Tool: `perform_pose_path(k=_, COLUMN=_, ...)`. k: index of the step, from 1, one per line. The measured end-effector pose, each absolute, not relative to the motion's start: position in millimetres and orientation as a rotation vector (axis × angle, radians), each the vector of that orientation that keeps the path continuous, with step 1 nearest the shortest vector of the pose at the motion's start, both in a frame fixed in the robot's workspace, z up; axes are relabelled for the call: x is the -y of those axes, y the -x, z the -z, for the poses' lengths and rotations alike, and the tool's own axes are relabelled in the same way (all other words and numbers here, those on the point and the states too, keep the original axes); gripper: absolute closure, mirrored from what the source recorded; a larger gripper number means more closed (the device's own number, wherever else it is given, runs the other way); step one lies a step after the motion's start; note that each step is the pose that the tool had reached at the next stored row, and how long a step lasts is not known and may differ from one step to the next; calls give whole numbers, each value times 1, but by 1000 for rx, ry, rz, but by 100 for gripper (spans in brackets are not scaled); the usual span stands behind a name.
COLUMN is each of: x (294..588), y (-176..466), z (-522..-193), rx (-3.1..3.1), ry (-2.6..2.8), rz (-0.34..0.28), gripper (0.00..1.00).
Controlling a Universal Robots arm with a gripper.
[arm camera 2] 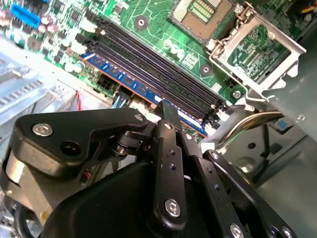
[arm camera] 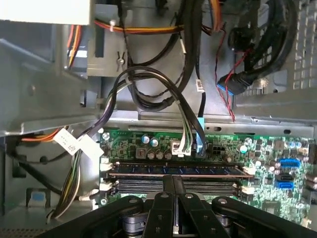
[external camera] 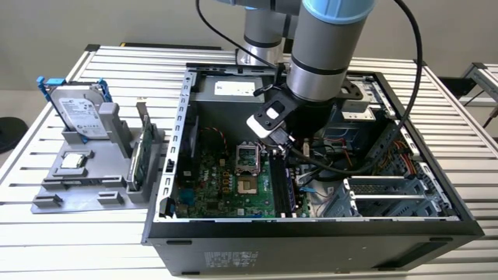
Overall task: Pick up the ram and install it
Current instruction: 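Press down the ram until it locks into place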
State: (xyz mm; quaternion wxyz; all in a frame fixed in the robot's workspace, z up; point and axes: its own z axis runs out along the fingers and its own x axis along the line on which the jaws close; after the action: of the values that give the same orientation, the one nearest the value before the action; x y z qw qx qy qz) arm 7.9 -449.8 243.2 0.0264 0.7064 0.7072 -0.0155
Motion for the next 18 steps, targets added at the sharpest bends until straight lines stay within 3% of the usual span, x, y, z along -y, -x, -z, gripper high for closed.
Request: perform_pose_path(k=18, x=450, y=-15, z=-232, rx=-2158, ry=-2224, rz=70, gripper=100)
